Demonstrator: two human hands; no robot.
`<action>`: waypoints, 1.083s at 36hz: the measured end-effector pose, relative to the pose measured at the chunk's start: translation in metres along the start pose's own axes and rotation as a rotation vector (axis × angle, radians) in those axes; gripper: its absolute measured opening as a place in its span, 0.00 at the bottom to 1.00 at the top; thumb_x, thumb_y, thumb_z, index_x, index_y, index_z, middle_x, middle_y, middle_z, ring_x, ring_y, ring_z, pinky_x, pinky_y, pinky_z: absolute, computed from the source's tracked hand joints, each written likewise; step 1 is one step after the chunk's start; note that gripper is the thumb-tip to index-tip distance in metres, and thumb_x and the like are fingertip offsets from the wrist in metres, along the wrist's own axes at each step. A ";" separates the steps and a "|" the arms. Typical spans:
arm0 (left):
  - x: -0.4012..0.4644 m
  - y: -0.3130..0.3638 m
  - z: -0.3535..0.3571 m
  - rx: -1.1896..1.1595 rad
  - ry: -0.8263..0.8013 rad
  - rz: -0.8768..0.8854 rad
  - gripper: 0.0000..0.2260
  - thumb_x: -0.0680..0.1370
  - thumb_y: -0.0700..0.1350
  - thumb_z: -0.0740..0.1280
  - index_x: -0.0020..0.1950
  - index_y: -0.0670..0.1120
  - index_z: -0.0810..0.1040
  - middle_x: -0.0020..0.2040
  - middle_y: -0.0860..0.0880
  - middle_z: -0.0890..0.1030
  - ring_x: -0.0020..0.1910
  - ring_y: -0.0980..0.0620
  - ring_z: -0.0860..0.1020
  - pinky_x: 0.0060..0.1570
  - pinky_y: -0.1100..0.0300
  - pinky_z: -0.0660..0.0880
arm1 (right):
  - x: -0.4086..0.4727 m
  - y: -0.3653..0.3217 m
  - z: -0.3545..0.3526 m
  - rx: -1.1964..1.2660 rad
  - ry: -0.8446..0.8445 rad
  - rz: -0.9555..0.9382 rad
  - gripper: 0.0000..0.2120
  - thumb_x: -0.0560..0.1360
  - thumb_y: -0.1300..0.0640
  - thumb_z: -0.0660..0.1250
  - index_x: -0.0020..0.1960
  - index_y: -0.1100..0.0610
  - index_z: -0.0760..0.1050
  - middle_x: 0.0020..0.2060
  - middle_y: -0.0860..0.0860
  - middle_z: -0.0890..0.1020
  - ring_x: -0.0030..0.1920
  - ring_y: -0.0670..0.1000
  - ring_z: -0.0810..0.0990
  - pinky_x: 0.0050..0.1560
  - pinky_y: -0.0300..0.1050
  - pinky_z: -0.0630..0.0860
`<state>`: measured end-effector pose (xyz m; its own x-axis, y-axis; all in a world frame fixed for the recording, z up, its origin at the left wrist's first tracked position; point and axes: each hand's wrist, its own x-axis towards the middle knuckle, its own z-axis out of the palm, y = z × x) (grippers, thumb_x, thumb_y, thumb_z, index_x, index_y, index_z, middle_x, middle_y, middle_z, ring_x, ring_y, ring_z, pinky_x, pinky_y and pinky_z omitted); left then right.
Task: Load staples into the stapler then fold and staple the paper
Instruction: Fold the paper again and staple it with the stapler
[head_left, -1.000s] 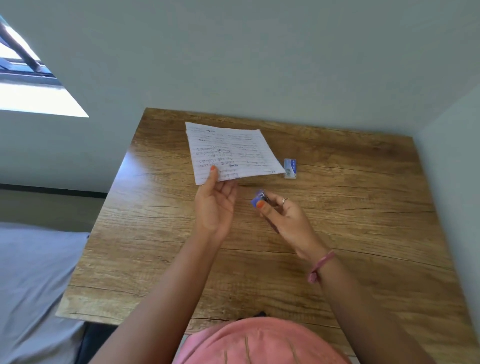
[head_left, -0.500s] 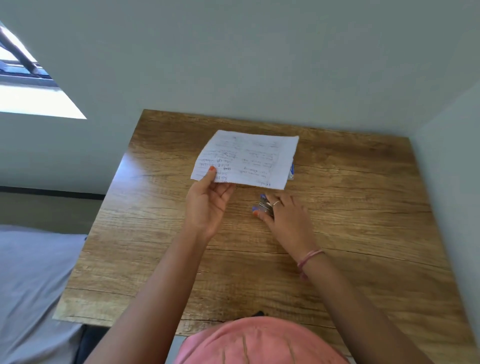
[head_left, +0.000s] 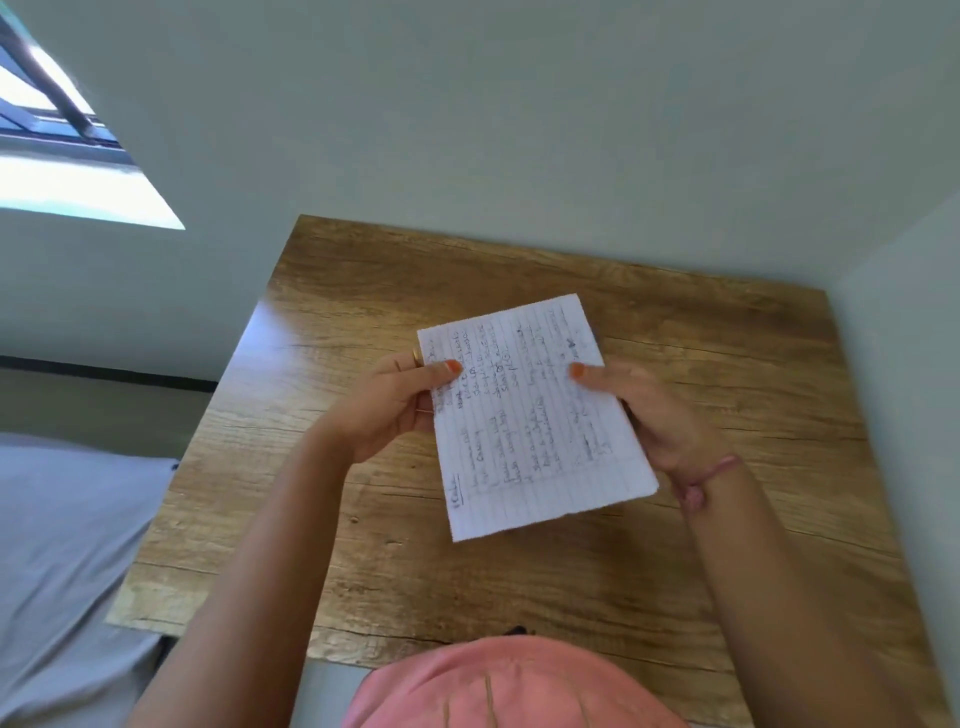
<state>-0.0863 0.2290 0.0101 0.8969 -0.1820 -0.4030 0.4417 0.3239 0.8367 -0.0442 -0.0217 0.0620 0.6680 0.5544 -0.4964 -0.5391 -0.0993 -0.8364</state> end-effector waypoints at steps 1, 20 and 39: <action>-0.001 0.001 -0.002 0.015 0.012 0.005 0.11 0.74 0.47 0.68 0.53 0.44 0.82 0.53 0.41 0.84 0.51 0.44 0.83 0.42 0.55 0.81 | 0.017 0.007 -0.013 0.003 -0.008 0.067 0.11 0.79 0.67 0.60 0.42 0.59 0.77 0.40 0.57 0.81 0.32 0.46 0.82 0.33 0.35 0.79; -0.012 -0.009 -0.009 0.136 0.127 -0.028 0.09 0.66 0.41 0.76 0.45 0.42 0.85 0.52 0.42 0.85 0.51 0.45 0.84 0.41 0.57 0.82 | 0.036 0.023 -0.024 -0.133 0.038 0.014 0.17 0.66 0.57 0.73 0.55 0.58 0.79 0.51 0.53 0.86 0.52 0.53 0.85 0.44 0.47 0.83; -0.014 -0.005 -0.011 0.116 0.062 0.042 0.09 0.70 0.39 0.69 0.46 0.48 0.87 0.50 0.46 0.86 0.50 0.49 0.84 0.41 0.62 0.81 | 0.042 0.028 -0.027 -0.076 -0.006 -0.045 0.18 0.76 0.67 0.64 0.38 0.51 0.86 0.44 0.46 0.86 0.42 0.45 0.84 0.37 0.38 0.81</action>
<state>-0.1007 0.2402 0.0076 0.9158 -0.1116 -0.3858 0.4013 0.2197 0.8892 -0.0176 -0.0242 0.0113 0.6872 0.5648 -0.4570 -0.4684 -0.1364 -0.8729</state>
